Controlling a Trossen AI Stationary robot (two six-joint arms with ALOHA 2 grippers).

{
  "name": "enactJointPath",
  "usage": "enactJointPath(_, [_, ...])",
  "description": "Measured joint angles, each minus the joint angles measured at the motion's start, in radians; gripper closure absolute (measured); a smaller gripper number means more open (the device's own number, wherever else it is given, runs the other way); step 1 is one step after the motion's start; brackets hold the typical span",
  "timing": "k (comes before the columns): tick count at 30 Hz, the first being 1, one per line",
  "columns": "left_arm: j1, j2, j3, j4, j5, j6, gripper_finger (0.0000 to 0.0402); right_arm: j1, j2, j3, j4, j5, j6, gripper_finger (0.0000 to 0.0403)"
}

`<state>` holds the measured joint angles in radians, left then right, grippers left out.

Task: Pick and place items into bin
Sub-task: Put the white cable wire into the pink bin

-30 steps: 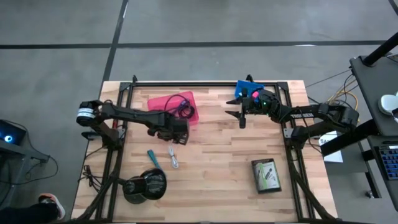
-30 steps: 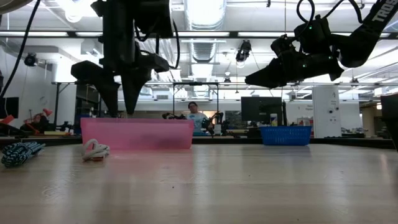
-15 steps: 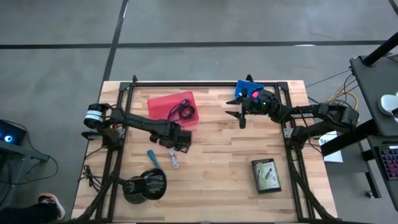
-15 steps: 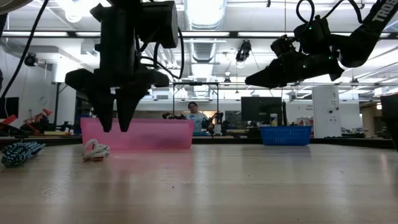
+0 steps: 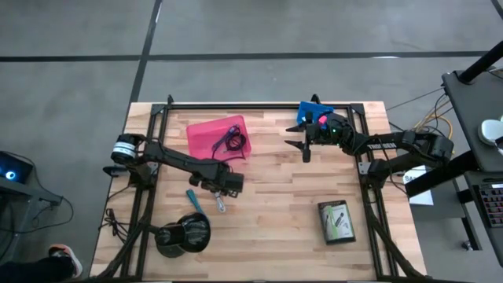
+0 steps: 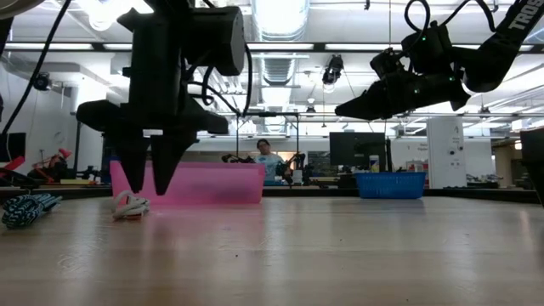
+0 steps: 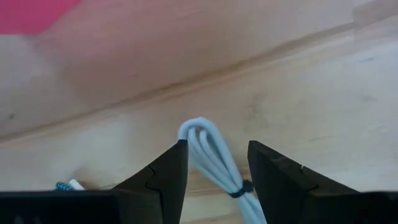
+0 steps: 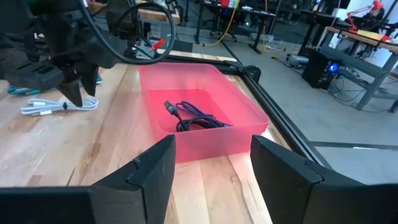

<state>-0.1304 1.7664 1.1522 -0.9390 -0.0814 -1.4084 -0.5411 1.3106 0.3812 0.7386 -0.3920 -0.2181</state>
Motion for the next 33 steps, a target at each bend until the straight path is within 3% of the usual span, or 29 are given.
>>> enactJointPath(21, [-0.025, 0.022, -0.067, 0.055, -0.003, 0.010, 0.0250, 0.000, 0.000, 0.000, -0.003, 0.000, -0.003, 0.0207])
enactJointPath(27, [-0.025, 0.024, -0.069, 0.072, -0.023, 0.088, 0.0251, 0.000, 0.000, 0.000, -0.002, 0.000, -0.003, 0.0207])
enactJointPath(33, [-0.025, 0.024, -0.072, 0.079, -0.027, 0.084, 0.0280, 0.000, 0.000, 0.000, -0.002, 0.000, -0.003, 0.0207])
